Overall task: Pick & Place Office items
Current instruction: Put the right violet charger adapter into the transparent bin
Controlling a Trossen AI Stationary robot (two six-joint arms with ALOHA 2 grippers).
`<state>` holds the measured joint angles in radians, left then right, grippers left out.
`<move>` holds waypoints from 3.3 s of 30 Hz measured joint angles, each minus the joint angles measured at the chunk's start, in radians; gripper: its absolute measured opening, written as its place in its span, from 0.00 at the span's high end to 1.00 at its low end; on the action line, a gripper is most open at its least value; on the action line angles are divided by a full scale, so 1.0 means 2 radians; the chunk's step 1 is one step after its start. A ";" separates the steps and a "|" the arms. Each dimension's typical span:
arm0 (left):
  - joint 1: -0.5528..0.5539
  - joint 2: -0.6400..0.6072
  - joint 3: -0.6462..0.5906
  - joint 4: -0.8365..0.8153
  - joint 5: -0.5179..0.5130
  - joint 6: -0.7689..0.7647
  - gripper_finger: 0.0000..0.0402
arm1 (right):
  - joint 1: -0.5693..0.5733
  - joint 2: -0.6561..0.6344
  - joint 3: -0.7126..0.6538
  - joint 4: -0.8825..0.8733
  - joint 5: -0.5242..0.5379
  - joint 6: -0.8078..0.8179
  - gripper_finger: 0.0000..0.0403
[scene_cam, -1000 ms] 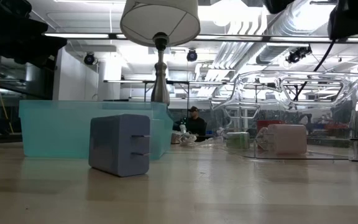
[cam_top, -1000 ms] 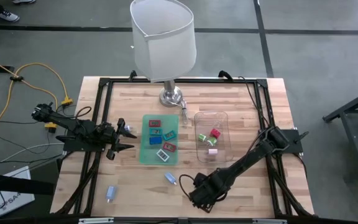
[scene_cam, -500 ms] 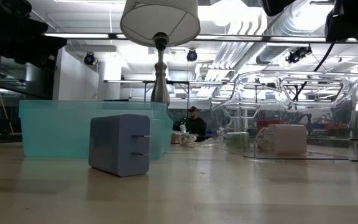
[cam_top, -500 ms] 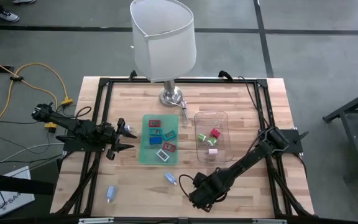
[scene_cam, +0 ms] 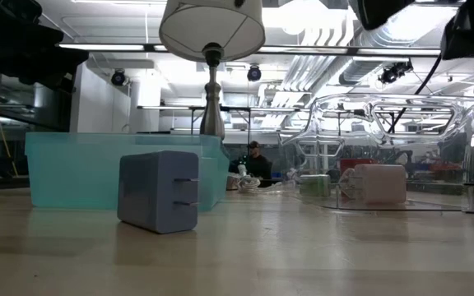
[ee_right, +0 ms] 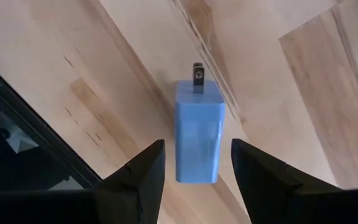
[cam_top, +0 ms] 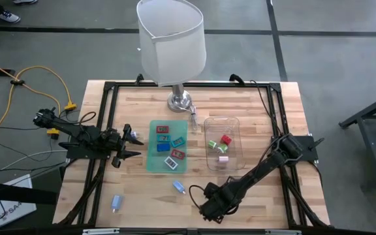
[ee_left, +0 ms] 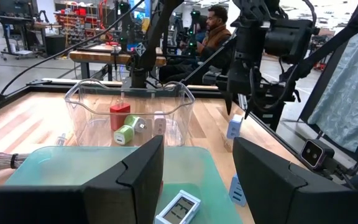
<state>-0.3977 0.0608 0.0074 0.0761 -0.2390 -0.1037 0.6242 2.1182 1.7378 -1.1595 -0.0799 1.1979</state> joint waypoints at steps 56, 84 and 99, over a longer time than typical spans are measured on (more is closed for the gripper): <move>0.000 0.000 0.000 0.000 0.000 0.000 0.54 | 0.001 0.029 -0.001 0.017 0.001 -0.013 0.71; 0.000 0.000 0.000 0.000 0.000 0.000 0.54 | -0.049 0.011 0.132 -0.072 0.100 -0.197 0.73; 0.000 0.000 0.000 0.000 0.000 0.000 0.54 | -0.168 -0.048 0.150 -0.205 0.209 -0.114 0.73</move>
<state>-0.3980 0.0608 0.0074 0.0761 -0.2390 -0.1037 0.2885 2.0232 2.0369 -1.5703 0.3390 0.9697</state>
